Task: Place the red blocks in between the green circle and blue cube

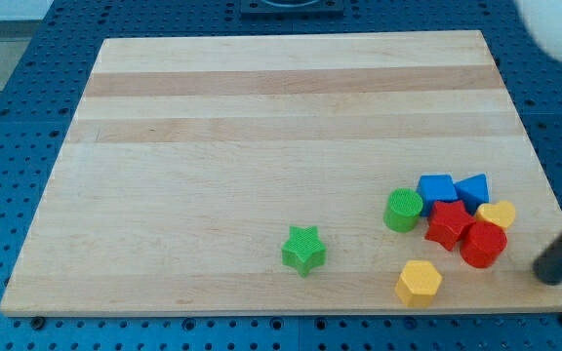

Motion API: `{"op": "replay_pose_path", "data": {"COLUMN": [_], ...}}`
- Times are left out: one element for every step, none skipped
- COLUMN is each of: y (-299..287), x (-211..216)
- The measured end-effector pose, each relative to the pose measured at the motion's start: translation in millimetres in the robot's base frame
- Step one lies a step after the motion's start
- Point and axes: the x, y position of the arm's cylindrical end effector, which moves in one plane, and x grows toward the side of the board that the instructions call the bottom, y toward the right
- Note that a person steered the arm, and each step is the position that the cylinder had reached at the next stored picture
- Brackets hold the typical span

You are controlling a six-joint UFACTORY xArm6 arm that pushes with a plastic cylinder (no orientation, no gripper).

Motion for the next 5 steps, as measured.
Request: {"op": "replay_pose_path", "data": {"y": [-44, -88, -133, -174, -207], "x": [-15, -39, -63, -89, -110]}}
